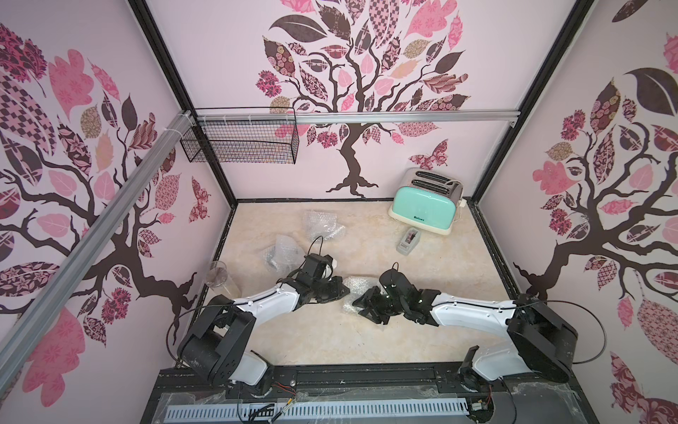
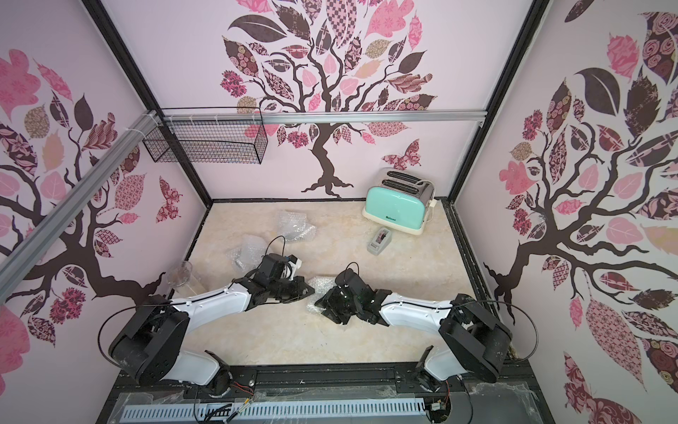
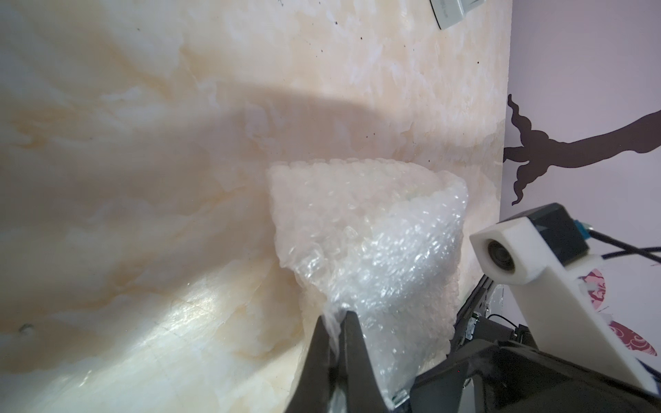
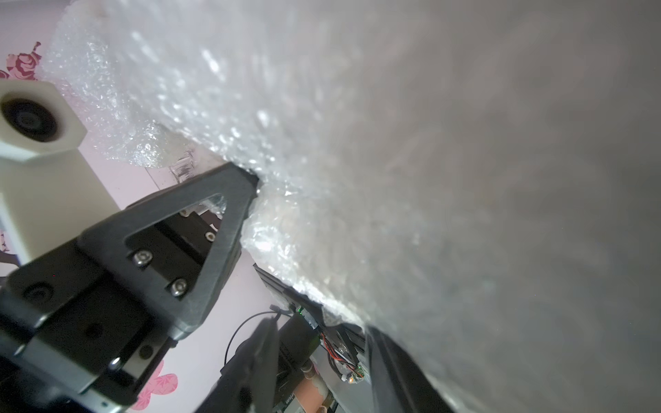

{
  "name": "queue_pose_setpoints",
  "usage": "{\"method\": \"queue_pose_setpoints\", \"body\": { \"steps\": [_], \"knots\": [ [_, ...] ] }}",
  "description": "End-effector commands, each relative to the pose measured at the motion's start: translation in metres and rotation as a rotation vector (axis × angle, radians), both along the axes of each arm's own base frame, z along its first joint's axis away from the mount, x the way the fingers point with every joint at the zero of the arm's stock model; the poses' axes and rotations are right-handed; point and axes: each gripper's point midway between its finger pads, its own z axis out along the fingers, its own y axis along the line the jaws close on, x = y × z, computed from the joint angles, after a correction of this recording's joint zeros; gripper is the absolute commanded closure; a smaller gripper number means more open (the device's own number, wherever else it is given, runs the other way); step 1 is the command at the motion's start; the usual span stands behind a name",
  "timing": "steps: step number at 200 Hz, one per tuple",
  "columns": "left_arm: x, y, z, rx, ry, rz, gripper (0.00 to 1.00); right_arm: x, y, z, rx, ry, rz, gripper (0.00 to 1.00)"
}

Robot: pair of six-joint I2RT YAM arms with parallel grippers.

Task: Wrap bowls in bubble wrap
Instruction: Stick the tape on the bubble wrap.

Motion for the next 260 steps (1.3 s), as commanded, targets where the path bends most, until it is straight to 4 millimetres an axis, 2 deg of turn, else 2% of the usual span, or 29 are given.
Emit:
{"method": "queue_pose_setpoints", "body": {
  "steps": [1, 68, 91, 125, 140, 169, 199, 214, 260],
  "knots": [
    [-0.004, 0.001, -0.005, 0.020, 0.013, -0.010, 1.00, -0.005, -0.006, 0.007, -0.028, -0.028, 0.033, 0.53],
    [-0.004, 0.002, -0.005, 0.022, 0.012, -0.008, 1.00, -0.011, -0.005, 0.022, -0.003, -0.081, 0.099, 0.51],
    [-0.004, 0.002, -0.006, 0.024, 0.014, -0.007, 1.00, -0.004, -0.002, 0.041, -0.012, -0.182, 0.135, 0.53],
    [-0.004, 0.002, -0.006, 0.024, 0.012, -0.006, 1.00, 0.006, 0.011, 0.069, 0.065, -0.309, 0.159, 0.57],
    [-0.004, 0.002, -0.006, 0.026, 0.014, -0.004, 1.00, 0.011, 0.013, 0.070, 0.067, -0.320, 0.146, 0.60],
    [-0.004, 0.003, -0.007, 0.027, 0.013, -0.003, 1.00, 0.016, 0.022, 0.060, 0.103, -0.297, 0.123, 0.69],
    [-0.004, 0.003, -0.006, 0.028, 0.013, -0.005, 1.00, 0.015, 0.030, 0.037, 0.108, -0.191, 0.116, 0.87],
    [-0.004, 0.002, -0.006, 0.027, 0.013, -0.006, 1.00, 0.009, 0.034, 0.026, 0.112, -0.133, 0.131, 0.88],
    [-0.004, 0.002, -0.006, 0.024, 0.014, -0.008, 1.00, 0.007, 0.019, 0.001, 0.036, -0.066, 0.078, 0.93]
  ]
}}
